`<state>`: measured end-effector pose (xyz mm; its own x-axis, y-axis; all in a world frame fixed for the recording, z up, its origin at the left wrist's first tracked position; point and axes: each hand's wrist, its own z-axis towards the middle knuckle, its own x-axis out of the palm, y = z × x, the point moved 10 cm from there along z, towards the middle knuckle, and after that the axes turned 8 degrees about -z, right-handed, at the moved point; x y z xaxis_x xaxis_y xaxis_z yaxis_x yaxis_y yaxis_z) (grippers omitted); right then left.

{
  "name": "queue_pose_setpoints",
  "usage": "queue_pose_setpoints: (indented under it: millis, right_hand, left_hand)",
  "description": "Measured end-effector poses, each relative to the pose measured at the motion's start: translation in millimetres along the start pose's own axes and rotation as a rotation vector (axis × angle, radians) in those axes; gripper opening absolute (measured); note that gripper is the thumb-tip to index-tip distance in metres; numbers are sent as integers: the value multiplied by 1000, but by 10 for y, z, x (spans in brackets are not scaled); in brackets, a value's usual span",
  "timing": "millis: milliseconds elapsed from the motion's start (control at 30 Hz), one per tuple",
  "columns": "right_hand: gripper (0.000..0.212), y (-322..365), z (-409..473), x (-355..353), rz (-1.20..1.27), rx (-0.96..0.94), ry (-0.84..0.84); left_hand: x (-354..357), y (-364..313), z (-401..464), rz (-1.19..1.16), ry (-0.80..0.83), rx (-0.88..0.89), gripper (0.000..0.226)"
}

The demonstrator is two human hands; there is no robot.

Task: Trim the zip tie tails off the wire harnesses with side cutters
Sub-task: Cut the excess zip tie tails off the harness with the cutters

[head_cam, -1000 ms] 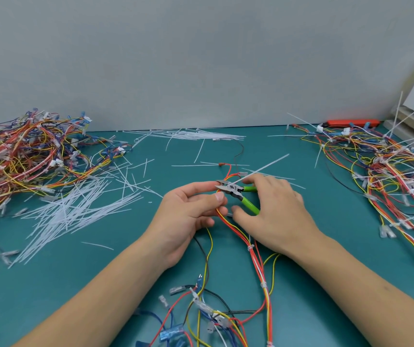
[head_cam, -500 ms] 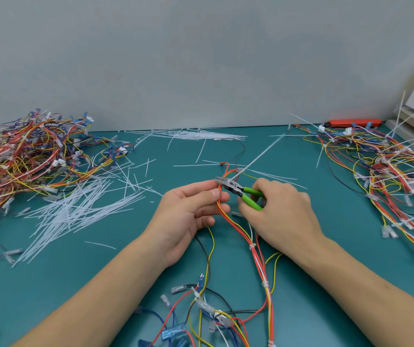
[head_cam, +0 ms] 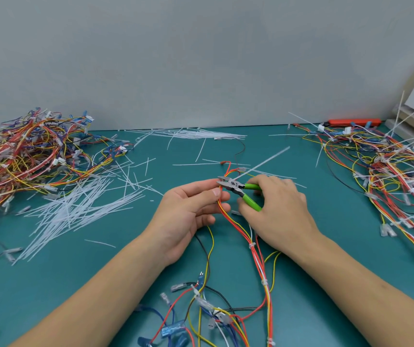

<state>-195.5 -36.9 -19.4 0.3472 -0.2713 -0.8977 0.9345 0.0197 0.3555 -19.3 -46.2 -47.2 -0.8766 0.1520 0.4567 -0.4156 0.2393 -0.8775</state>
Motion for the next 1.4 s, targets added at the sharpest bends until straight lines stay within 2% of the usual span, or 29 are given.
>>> queue_pose_setpoints:
  millis: [300,433,533,667,767,867,967,1133,1300,1400]
  right_hand:
    - [33,5,11,28,-16,-20,13]
    - [14,-1,20,-19,3,-26,-13]
    - [27,-35,36,-28,8,5,-9]
    - [29,-2,4,-30,-8,5,-13]
    - [28,-5,6,-18,15,-9,-9]
    - [12,24,9,-16,35,-45,1]
    - [19,34,18,-2,36,-59,11]
    - [20,27,21,-1,27,-62,4]
    - [9,42,25,-13,41,-80,-7]
    - [37,26,35,-34,52,-70,-35]
  left_hand:
    - [-4,9,18,-2,6,5,22]
    - [3,7,9,7,9,9,23]
    - [3,7,9,11,12,7,17]
    - [1,4,0,3,14,2,15]
    - [4,2,-2,2,11,4,17]
    - [0,10,10,7,3,4,25]
    - [-7,16,24,4,5,5,27]
    - [-5,24,34,4,11,4,27]
    - [-7,12,28,4,8,13,32]
    - [-4,19,27,8,13,9,28]
